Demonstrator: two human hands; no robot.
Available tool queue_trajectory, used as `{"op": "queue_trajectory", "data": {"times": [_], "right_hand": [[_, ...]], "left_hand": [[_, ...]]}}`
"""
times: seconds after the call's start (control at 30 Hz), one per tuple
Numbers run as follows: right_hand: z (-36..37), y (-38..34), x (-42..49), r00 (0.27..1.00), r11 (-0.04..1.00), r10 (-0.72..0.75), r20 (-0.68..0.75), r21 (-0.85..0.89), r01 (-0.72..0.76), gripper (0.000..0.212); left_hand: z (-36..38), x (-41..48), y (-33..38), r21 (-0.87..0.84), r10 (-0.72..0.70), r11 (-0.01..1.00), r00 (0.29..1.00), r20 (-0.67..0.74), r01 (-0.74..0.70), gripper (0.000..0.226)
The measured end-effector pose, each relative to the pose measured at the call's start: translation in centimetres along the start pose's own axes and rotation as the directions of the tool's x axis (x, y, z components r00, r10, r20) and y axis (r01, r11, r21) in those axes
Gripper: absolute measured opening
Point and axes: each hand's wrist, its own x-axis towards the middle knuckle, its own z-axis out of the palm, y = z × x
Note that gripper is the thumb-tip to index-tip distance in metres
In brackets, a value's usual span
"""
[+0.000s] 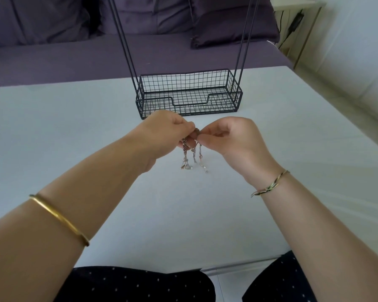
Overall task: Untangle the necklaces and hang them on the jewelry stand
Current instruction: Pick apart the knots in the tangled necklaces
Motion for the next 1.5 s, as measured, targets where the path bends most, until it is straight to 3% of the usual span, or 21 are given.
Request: {"op": "queue_trajectory", "data": {"times": [0.13, 0.37, 0.5, 0.73, 0.9, 1.03, 1.3, 1.5], "right_hand": [[-0.2, 0.0, 0.1, 1.000, 1.000, -0.011, -0.007, -0.018, 0.011, 0.011], [-0.5, -0.3, 0.1, 0.993, 0.976, 0.122, -0.006, 0.182, -0.119, 0.018], [-0.5, 0.0, 0.2, 0.993, 0.984, 0.108, -0.053, 0.150, -0.099, 0.011], [-0.6, -0.2, 0.2, 0.993, 0.981, 0.115, 0.002, 0.158, -0.114, 0.014], [-0.7, -0.4, 0.2, 0.984, 0.957, 0.168, 0.050, 0.233, -0.175, 0.016], [-0.7, -0.1, 0.4, 0.981, 0.950, 0.184, -0.059, 0.267, -0.162, 0.014], [-0.5, -0.2, 0.5, 0.972, 0.893, 0.234, -0.033, 0.402, -0.201, 0.016], [-1.0, -0.2, 0.7, 0.957, 0.823, 0.289, -0.034, 0.519, -0.230, 0.021]], "left_hand": [[-0.1, 0.1, 0.0, 0.010, -0.005, 1.000, 1.000, -0.011, 0.005, 0.026], [0.0, 0.1, 0.2, -0.011, -0.096, 0.995, 0.995, 0.038, 0.096, 0.030], [0.0, 0.2, 0.2, -0.017, -0.103, 0.994, 0.993, 0.066, 0.104, 0.030], [-0.4, 0.2, 0.0, -0.054, -0.084, 0.995, 0.994, 0.073, 0.088, 0.020], [-0.2, 0.4, -0.1, -0.105, -0.107, 0.989, 0.994, 0.001, 0.107, 0.020], [-0.2, 0.3, 0.0, -0.061, -0.098, 0.993, 0.993, 0.063, 0.101, 0.021], [-0.4, 0.1, -0.1, -0.013, -0.111, 0.994, 0.990, 0.087, 0.113, 0.011], [-0.5, 0.2, 0.1, -0.145, -0.158, 0.976, 0.986, 0.054, 0.165, 0.011]]}}
